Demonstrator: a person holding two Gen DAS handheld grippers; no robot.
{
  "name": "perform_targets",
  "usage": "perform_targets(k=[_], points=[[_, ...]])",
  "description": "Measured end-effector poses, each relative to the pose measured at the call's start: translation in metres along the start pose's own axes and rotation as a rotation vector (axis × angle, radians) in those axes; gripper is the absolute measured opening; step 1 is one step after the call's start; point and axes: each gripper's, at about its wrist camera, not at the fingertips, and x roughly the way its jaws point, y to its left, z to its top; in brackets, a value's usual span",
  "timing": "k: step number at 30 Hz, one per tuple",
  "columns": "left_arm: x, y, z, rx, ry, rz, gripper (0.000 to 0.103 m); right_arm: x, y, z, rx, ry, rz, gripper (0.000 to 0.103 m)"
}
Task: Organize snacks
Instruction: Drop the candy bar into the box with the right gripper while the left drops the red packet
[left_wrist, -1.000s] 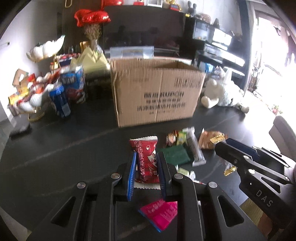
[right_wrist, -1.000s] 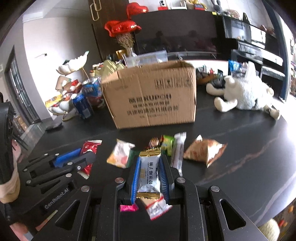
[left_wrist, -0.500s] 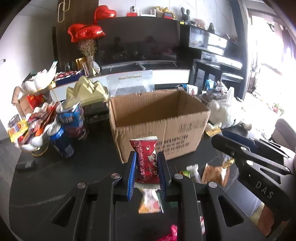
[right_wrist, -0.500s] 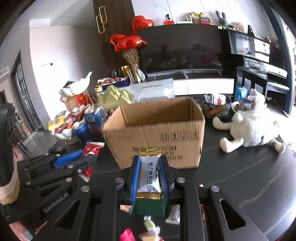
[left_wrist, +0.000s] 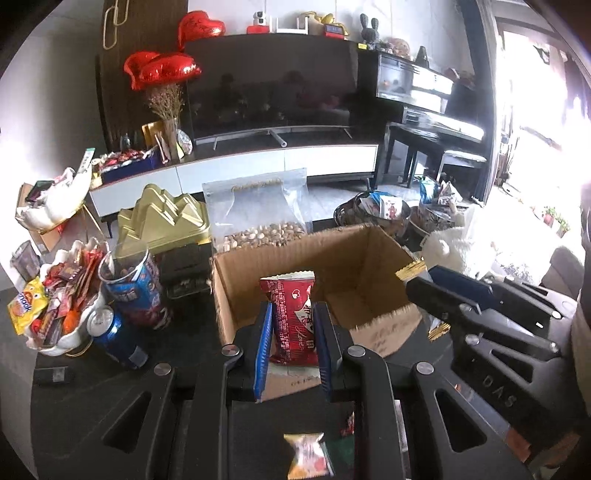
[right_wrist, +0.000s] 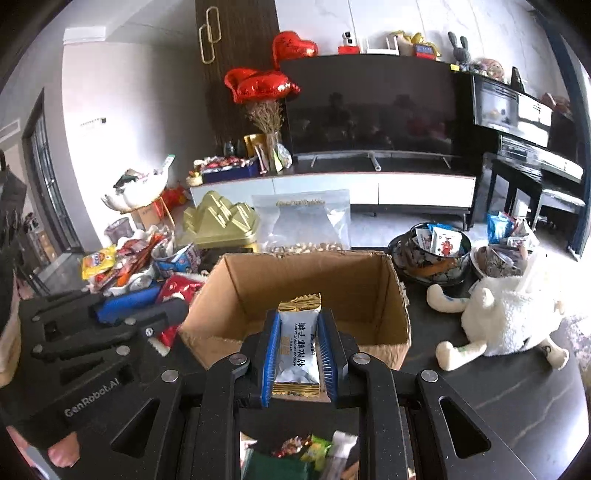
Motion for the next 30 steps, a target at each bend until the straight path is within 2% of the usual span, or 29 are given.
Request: perform_targets(k=[4,8,11,13,14,15,16,24,30], points=[[0.019,0.004,0.01,-0.012,0.027,-0.018,0.023,0.018,-0.007,0.012,0.009,0.022,0.023,0.023],[0.04,0.005,0.016,-0.007,0.057,-0.021,0.023,0.033,-0.013,0.02,0.011,0.031,0.01,0.023],[0.052,0.007,0.019,-0.008,0.07,-0.017,0.027,0.042,-0.016,0.021,0.013,0.039,0.012,0.023],[0.053,0.009,0.019,-0.012,0.06,-0.003,0.048,0.046,-0.019,0.023,0.01,0.043,-0.002,0.027],[0.052,0.011,0.019,-0.014,0.051,0.007,0.051,0.047,-0.02,0.023,0.013,0.045,-0.007,0.036],[0.05,0.012,0.02,-0.017,0.04,0.018,0.052,0.046,-0.022,0.022,0.018,0.04,-0.019,0.043],[0.047,0.013,0.019,-0.016,0.029,0.028,0.052,0.045,-0.022,0.022,0.019,0.037,-0.029,0.044],[0.001,0.005,0.003,0.024,-0.052,0.098,0.059,0.015,-0.017,0.01,-0.006,0.008,-0.023,0.044],[-0.039,-0.005,-0.021,0.051,-0.085,0.104,0.063,-0.024,-0.004,-0.007,-0.017,-0.018,0.015,0.044]])
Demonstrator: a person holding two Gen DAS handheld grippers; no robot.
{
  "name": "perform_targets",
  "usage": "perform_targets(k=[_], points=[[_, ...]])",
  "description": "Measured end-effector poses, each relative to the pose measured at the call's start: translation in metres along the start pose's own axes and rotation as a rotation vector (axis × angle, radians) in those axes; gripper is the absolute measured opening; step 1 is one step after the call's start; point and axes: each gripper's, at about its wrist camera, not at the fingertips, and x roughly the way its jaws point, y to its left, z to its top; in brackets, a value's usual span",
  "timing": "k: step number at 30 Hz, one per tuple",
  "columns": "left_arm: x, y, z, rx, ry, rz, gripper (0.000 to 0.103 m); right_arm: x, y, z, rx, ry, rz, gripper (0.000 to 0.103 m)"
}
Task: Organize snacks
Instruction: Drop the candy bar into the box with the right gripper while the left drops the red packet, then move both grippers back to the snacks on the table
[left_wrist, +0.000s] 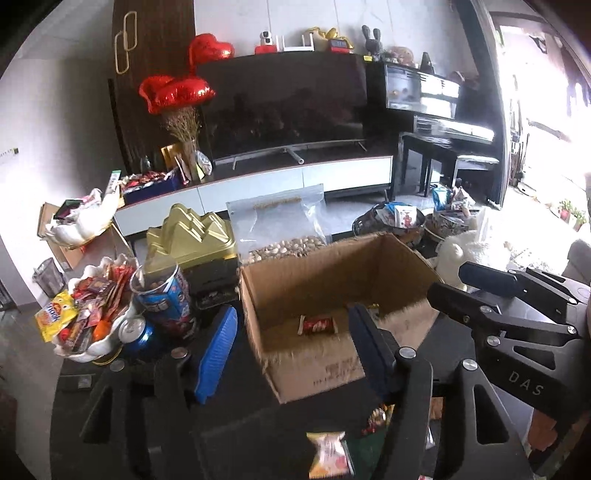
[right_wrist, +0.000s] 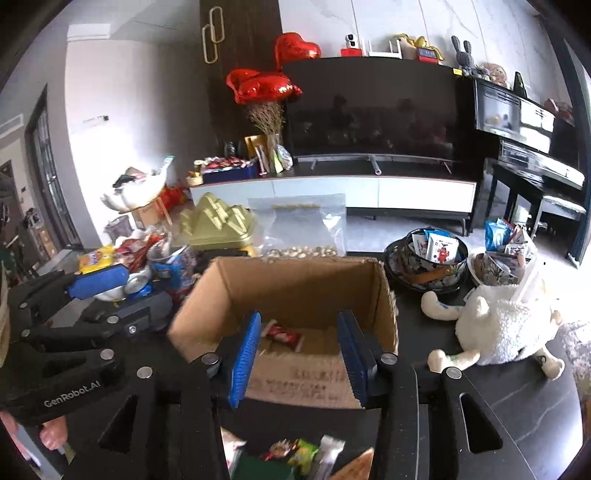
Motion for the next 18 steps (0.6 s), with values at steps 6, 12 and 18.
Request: perform_targets(k=[6,12,18], points=[[-0.035,-0.008,-0.022,0.022,-0.035,-0.006,0.064,-0.035,0.011,-0.023,-0.017,-0.008,0.019,0.044],[-0.067,-0.016,-0.045,0.046,-0.063,-0.003,0.068,-0.06,0.02,-0.044,-0.02,-0.024,0.023,0.044],[-0.087,-0.02,-0.066,0.053,-0.059,-0.028,0.071,-0.077,0.029,-0.067,-0.016,-0.009,0.054,0.044]])
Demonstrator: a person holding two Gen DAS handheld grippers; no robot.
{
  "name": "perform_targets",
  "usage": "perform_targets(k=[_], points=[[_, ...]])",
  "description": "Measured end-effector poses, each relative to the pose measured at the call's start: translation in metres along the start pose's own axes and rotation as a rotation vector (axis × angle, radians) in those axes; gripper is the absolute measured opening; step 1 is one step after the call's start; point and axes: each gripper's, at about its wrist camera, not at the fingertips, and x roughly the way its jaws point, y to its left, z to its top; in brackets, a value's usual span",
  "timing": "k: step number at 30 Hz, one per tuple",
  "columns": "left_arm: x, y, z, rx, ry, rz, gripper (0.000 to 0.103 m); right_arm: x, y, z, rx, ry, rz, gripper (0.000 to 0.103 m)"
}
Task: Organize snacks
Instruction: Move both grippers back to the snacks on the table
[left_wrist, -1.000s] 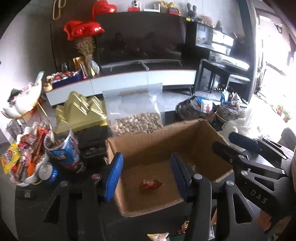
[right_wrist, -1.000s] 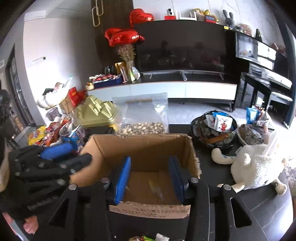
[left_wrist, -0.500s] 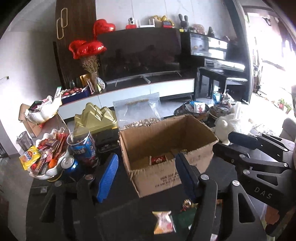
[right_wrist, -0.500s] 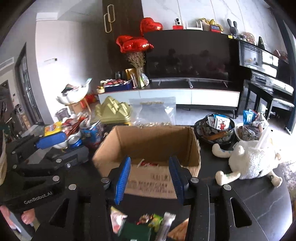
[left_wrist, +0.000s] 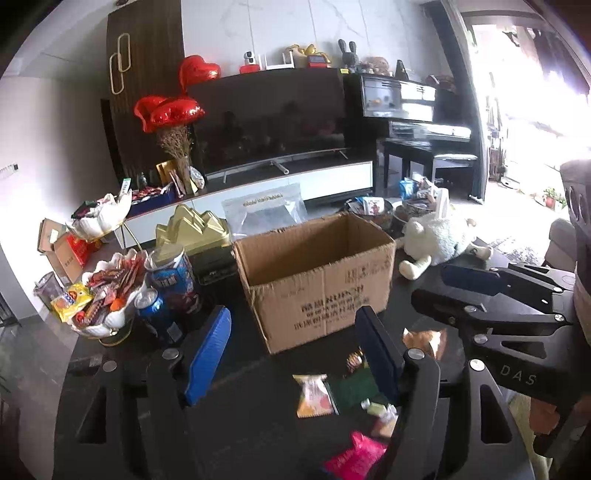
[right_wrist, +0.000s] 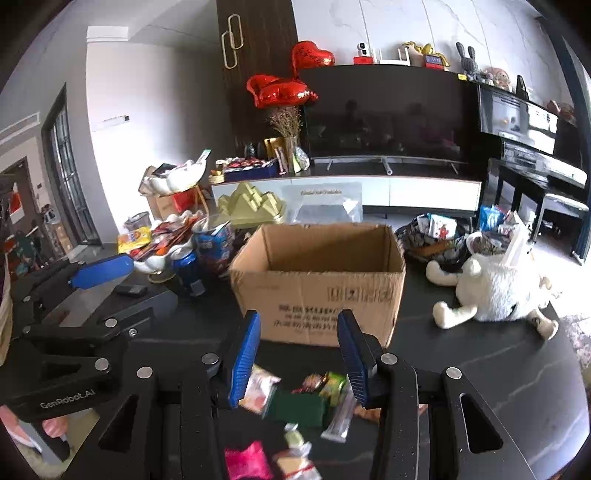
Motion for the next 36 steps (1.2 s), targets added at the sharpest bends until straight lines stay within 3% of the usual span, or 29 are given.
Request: perform_targets(k=[15,25,36], points=[[-0.015,-0.021,-0.057,0.065,0.061,-0.033,0.073,-0.015,0.019,-0.056,-0.052,0.075,0.018,0.044],[0.003,-0.031,-0.086,0.077,0.166,-0.089,0.073,0.006,0.016,-0.092,-0.033,0.222,0.071,0.044],[0.032,-0.04,-0.119,0.11,0.278,-0.14,0.073,0.03,0.011,-0.128,-0.063,0.349,0.052,0.044]])
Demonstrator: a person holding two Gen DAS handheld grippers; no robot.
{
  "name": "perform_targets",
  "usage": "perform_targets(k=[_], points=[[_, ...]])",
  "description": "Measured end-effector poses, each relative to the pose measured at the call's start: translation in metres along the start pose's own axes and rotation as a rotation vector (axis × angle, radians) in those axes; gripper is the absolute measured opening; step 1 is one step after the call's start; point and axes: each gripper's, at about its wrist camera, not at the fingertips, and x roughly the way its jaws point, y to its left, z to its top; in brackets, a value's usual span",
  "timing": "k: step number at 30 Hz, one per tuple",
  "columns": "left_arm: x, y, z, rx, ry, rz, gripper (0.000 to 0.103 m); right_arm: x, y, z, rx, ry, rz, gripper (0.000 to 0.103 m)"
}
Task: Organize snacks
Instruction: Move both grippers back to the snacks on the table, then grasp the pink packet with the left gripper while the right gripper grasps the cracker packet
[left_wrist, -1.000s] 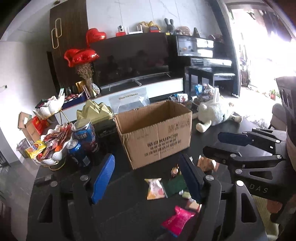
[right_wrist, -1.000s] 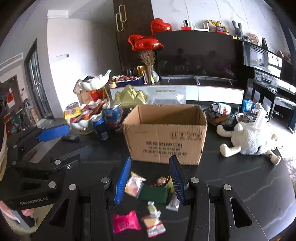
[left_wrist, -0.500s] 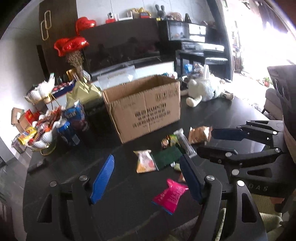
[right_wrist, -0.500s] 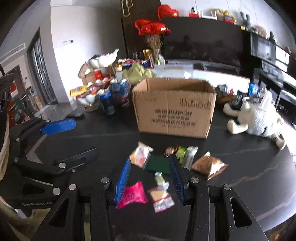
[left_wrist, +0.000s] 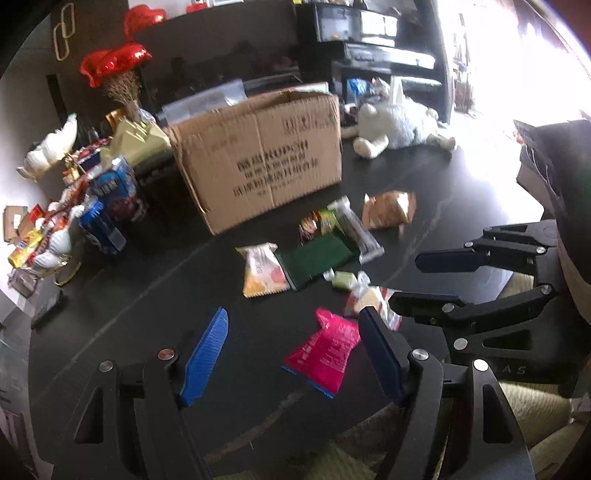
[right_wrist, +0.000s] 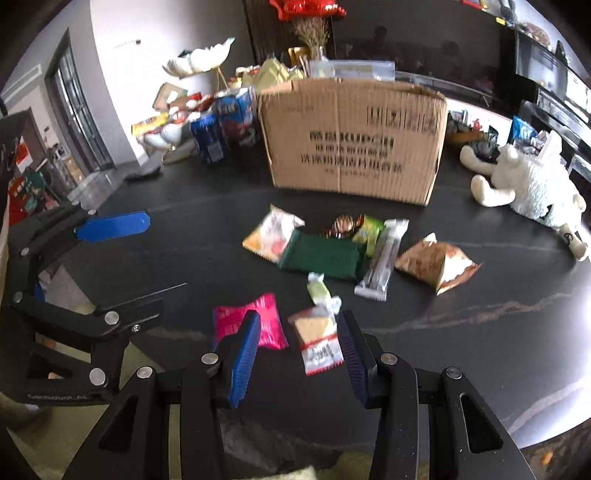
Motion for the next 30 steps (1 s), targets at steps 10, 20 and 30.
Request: perform_targets(k=[10,20,30], points=[[0.04,-0.008,-0.016,0.021,0.117,-0.108,0.073,0.023,-0.01,-0.013,0.003,0.08,-0.016,0.044],[0.07,-0.006,-0.025,0.01,0.185,-0.151,0.073,0.046,-0.015,-0.017,0.002,0.14,-0.016,0.044],[0.084,-0.005,-0.026,-0.022,0.205,-0.188,0.059,0.058,-0.019,-0.017,0.014,0.167,-0.001,0.044]])
